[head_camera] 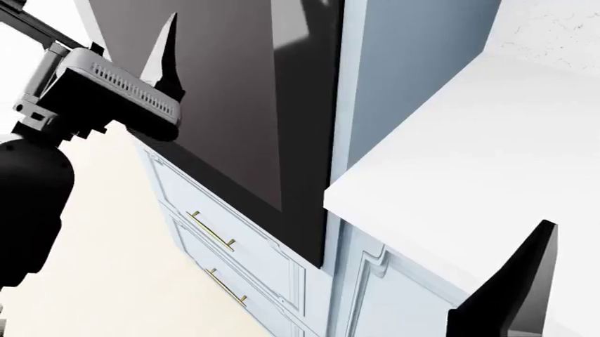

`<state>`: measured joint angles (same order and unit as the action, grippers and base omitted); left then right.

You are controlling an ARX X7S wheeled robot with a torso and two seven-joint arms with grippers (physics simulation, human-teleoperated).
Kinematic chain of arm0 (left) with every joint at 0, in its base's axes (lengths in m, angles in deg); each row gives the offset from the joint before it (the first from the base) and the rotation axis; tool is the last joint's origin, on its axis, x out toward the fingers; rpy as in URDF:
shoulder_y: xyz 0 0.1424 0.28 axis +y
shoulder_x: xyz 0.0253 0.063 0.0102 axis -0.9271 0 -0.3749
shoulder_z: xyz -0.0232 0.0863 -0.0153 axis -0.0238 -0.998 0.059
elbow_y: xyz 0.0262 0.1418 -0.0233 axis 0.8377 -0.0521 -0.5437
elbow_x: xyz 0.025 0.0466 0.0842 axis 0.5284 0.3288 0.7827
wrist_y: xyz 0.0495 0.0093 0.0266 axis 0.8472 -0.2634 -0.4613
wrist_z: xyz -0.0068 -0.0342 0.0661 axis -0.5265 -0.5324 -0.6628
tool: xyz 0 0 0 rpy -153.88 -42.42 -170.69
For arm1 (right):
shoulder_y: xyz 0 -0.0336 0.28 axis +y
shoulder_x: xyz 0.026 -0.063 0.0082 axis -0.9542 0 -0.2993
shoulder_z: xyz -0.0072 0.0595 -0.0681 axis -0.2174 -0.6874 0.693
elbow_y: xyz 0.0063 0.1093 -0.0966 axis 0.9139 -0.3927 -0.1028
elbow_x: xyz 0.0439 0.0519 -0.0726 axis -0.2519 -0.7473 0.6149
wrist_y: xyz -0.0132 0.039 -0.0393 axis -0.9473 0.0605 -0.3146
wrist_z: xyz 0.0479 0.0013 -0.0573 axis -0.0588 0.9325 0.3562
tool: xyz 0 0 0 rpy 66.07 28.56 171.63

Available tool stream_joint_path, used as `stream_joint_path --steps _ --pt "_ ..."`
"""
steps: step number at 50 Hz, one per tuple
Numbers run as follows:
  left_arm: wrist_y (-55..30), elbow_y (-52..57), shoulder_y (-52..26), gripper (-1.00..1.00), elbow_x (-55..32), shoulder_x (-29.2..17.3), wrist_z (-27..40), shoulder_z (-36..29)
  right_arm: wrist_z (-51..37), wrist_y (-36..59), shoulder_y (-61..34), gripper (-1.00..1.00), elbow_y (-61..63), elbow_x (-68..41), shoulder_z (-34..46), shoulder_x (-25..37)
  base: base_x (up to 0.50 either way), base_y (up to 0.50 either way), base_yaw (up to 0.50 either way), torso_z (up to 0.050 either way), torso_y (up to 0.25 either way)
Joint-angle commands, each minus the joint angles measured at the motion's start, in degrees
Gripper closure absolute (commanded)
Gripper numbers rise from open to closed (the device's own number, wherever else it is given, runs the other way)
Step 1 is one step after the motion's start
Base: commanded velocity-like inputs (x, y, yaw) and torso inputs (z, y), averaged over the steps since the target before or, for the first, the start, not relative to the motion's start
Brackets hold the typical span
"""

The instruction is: Open the oven door

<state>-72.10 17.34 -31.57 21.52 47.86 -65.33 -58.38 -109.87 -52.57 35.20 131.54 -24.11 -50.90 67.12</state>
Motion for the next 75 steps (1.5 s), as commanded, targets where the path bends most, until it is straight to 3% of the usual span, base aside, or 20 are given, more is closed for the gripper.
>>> stream_joint_path --steps 1,24,75 --pt "-0.3 -1.4 -1.3 -1.0 0.6 0.3 -0.6 -0.8 -0.2 0.3 -0.2 -1.0 0.1 -0.3 -0.2 0.2 0.0 0.0 0.0 0.0 0.0" --pt "2.0 -10.6 -7.8 -1.0 3.4 3.9 -1.9 -4.5 -0.4 -0.1 0.0 -1.0 0.0 0.0 0.2 0.4 0.0 0.0 0.0 0.0 0.0" --pt "5.2 -18.8 -11.7 -1.0 5.3 6.9 -1.7 -7.7 -1.2 0.2 -0.2 -1.0 0.1 -0.4 0.2 1.0 0.0 0.0 0.0 0.0 0.0"
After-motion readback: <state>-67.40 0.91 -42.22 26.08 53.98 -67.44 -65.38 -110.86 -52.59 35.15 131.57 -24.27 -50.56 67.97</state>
